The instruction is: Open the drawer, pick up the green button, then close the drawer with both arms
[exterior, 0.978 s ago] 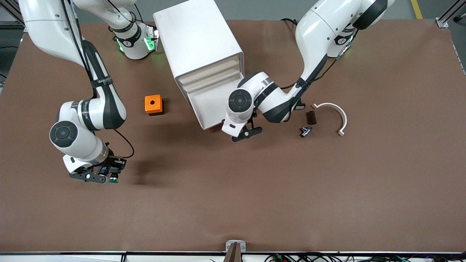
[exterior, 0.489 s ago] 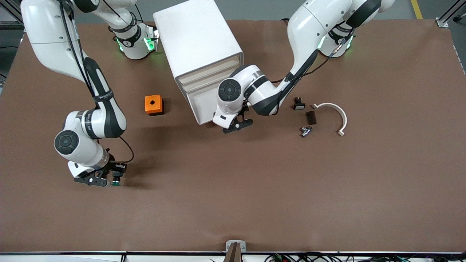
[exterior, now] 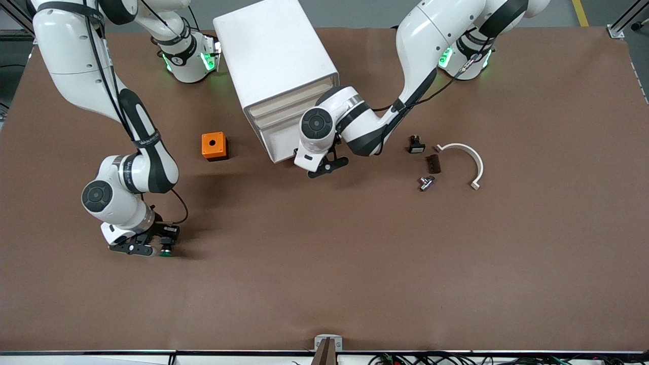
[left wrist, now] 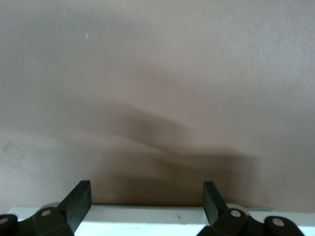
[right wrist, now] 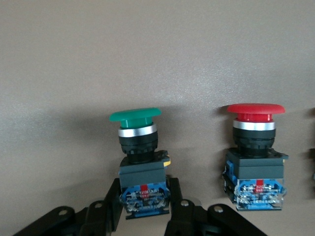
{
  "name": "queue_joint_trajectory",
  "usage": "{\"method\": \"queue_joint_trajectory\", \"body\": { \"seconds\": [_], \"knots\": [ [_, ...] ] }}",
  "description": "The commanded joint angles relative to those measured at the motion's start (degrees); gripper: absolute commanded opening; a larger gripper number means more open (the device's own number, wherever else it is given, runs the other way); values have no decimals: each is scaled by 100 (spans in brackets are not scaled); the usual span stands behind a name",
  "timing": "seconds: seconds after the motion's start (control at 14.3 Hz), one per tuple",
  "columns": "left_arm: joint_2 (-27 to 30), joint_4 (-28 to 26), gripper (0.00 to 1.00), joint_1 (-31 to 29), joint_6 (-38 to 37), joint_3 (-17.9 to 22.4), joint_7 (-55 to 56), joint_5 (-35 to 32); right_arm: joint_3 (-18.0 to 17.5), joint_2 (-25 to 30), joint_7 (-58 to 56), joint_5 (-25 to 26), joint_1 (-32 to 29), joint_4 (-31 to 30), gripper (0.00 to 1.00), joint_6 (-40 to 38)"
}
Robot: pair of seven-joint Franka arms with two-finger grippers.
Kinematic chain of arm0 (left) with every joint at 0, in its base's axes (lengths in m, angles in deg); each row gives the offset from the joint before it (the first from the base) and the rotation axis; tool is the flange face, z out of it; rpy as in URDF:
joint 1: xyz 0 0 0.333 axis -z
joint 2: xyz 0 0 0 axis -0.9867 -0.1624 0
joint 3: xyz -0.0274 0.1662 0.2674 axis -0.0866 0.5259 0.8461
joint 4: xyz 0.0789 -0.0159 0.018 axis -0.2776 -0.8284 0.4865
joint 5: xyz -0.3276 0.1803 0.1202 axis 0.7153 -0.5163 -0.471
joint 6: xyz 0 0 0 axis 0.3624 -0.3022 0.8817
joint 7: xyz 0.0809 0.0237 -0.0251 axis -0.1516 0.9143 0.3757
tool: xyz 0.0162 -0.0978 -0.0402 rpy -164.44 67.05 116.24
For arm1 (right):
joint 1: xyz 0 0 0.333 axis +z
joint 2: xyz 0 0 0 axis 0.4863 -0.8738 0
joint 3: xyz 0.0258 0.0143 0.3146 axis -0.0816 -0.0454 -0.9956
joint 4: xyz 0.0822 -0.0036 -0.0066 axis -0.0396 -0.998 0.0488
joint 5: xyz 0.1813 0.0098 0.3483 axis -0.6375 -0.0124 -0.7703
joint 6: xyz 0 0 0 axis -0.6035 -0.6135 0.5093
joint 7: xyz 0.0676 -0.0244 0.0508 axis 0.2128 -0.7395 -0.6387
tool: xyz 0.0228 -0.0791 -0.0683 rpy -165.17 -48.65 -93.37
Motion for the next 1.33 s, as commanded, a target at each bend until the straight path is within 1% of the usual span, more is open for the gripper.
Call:
{"method": "queue_joint_trajectory", "body": {
  "seconds": [0.0, 0.14, 0.28, 0.42, 0.63, 0.98, 1.26],
  "knots": [
    [85, -143, 100, -4, 150, -20, 49, 445, -117, 133, -87, -72, -126, -85, 100, -29],
    [32, -152, 100, -4, 212, -20, -4, 858, -117, 203, -87, -72, -117, -33, 100, -195],
    [14, -152, 100, -4, 212, -20, -4, 1280, -108, 483, -122, -63, -135, 81, 100, -598],
    [-4, -161, 100, -4, 212, -98, -13, 1545, -90, 773, -227, -54, -126, 73, 100, -662],
    [-91, -178, 100, -4, 212, -142, -30, 1896, -90, 1151, -929, -54, -336, 20, 100, -784],
    [-118, -284, 100, -4, 212, -222, -215, 2266, -90, 2012, -984, -63, -381, 38, 100, -2101],
    [-118, -310, 100, -4, 203, -222, -329, 2424, -99, 2742, -975, -63, -337, 64, 100, -2928]
  ]
}}
